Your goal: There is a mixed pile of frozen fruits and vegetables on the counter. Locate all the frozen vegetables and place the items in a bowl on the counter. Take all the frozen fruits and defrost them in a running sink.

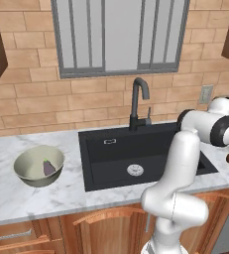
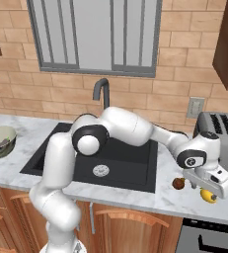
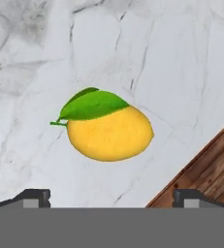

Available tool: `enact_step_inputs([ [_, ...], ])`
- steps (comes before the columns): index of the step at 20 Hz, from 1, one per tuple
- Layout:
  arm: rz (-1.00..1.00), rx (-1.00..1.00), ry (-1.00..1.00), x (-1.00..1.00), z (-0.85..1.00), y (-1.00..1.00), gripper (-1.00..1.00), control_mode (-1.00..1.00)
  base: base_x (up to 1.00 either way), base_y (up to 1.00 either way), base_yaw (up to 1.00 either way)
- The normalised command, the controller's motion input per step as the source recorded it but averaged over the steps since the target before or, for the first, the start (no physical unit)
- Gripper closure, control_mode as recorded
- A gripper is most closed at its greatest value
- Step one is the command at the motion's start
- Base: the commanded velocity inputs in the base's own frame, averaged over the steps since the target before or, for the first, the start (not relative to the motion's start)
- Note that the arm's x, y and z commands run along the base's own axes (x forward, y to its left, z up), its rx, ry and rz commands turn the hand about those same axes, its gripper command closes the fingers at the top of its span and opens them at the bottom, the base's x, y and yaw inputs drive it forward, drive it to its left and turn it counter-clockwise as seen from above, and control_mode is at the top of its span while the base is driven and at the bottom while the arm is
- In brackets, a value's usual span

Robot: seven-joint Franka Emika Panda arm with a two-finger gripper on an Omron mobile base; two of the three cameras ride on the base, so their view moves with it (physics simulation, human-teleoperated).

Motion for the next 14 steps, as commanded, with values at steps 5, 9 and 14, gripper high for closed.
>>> enact_step_inputs([
  [5, 0.10, 0.00, -0.02, 0.18, -0.19, -0.16, -1.00, -1.00, 0.00, 0.00, 0.00],
  [9, 0.14, 0.00, -0.10, 0.23, -0.10, -0.06, -1.00, -1.00, 0.00, 0.00, 0.00],
  [14, 0.14, 0.00, -0.09, 0.21, -0.04, -0.09, -1.00, -1.00, 0.00, 0.00, 0.00],
])
